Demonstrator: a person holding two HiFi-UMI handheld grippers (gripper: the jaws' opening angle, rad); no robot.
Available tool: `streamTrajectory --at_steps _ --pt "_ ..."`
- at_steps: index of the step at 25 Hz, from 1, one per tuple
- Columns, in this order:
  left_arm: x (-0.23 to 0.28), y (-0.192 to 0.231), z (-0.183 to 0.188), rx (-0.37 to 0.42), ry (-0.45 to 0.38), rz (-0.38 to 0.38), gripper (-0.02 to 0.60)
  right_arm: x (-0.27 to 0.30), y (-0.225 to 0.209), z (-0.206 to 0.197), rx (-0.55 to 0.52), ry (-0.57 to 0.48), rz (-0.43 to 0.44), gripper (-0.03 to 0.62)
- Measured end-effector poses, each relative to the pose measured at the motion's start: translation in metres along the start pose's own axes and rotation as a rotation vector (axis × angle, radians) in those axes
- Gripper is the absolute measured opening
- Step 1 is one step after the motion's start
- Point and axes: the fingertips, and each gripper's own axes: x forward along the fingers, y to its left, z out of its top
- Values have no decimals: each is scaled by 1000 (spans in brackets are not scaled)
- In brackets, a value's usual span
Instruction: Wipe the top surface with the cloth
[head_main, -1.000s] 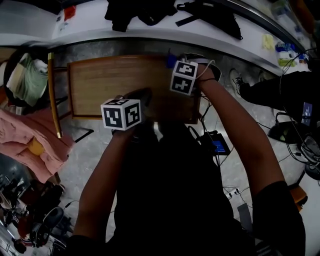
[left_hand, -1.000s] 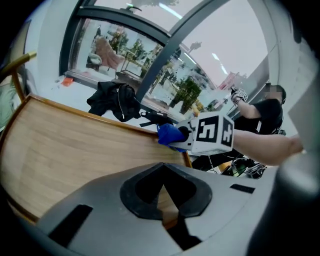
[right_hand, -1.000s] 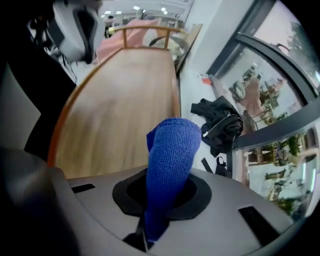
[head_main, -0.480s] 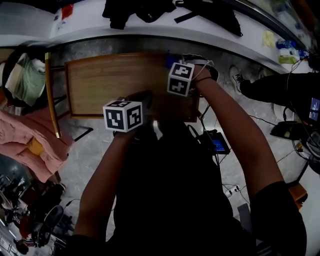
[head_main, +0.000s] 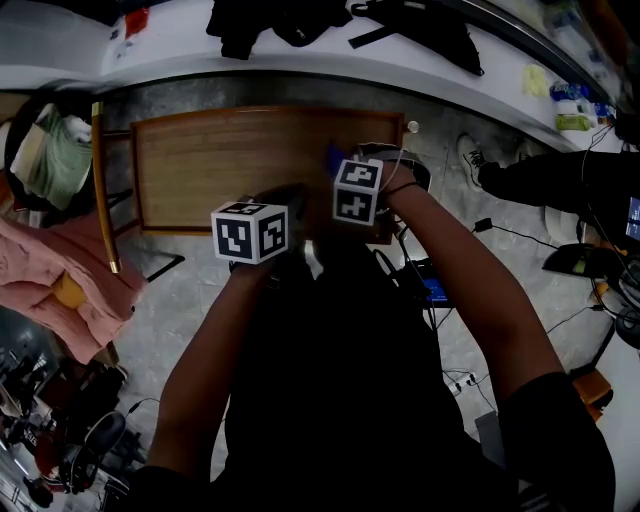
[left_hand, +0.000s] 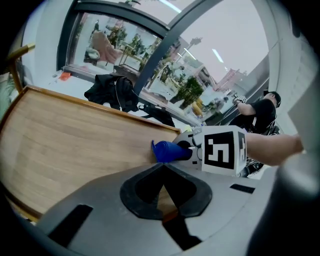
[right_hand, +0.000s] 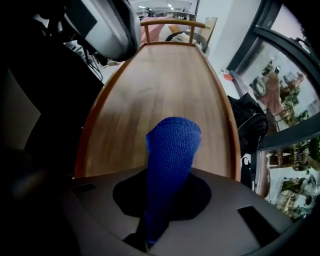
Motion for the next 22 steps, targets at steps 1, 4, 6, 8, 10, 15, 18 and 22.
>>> streamTrajectory --at_steps 1,4,6,8,10,15,18,22 --pt "1 1 -4 1 7 3 9 0 9 2 -8 -2 10 46" --pt "2 3 -15 -7 23 8 9 1 43 9 -34 -19 60 47" --pt "0 2 -19 -13 24 10 9 1 72 14 -33 -41 141 48" --pt "-2 1 -20 -15 23 9 9 -1 99 18 -47 -53 205 48" --pt "-4 0 -22 -16 22 6 9 -1 114 21 -77 -55 211 48" --pt "-6 -4 -26 -22 19 -4 9 -3 140 26 -63 -88 305 48" --pt "-5 -8 -29 -38 14 -17 9 -3 145 26 -43 -103 343 48" --pt "-4 -12 -32 -26 21 -28 9 -3 142 25 -47 -118 361 48"
